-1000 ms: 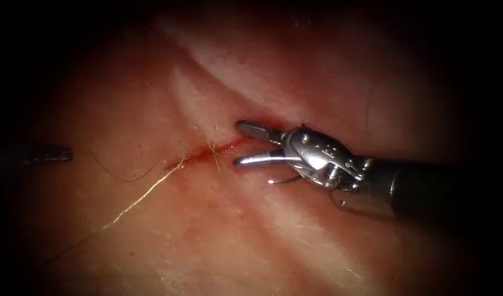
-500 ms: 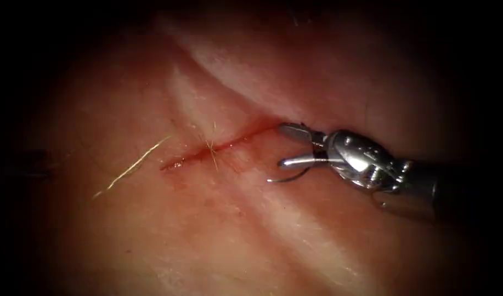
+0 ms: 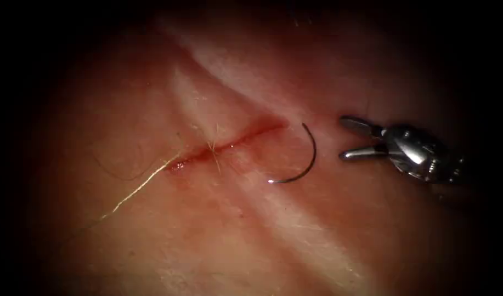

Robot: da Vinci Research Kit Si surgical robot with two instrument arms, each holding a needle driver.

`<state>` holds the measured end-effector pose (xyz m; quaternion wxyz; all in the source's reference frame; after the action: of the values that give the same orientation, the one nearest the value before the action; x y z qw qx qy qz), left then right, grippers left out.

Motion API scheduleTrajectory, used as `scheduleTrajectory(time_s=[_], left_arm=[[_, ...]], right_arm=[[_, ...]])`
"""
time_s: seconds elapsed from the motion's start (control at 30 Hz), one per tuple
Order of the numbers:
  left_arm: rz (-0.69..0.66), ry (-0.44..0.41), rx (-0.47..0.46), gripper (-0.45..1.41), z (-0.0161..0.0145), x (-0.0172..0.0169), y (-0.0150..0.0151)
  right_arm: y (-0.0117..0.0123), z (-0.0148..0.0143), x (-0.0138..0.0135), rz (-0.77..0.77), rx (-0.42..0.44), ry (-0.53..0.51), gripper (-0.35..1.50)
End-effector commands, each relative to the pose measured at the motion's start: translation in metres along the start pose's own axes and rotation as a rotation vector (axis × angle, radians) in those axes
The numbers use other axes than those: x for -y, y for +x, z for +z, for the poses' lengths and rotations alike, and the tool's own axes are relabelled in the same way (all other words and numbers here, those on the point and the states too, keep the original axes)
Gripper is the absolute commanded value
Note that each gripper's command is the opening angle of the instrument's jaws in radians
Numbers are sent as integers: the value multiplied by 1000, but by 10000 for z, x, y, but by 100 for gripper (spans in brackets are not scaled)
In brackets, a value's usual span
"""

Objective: Wound Closure

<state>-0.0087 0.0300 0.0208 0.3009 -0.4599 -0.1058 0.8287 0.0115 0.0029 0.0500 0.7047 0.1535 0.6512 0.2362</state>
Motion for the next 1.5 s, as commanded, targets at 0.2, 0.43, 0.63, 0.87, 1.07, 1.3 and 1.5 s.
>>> scheduleTrajectory(time_s=[0.2,0.43,0.63,0.87,1.07,1.3,1.5], left_arm=[[12,-95,-137,47,127,-19,78],[63,-210,-161,49,249,-42,85],[63,-255,-119,49,318,-63,65],[52,-284,-93,49,356,-76,45],[62,-321,-57,47,348,-87,39],[36,-270,-44,51,286,-79,59],[69,-130,-15,52,212,-31,69]], right_arm=[[-6,-21,-10,-29,1,16,138],[-8,-22,-15,-49,18,-2,142],[-9,-22,-16,-50,50,-40,143],[-13,-19,-15,-53,52,-38,143],[-18,-13,-12,-59,58,-31,143],[-21,-8,-10,-62,59,-25,143],[-22,-4,-7,-63,60,-19,143]])
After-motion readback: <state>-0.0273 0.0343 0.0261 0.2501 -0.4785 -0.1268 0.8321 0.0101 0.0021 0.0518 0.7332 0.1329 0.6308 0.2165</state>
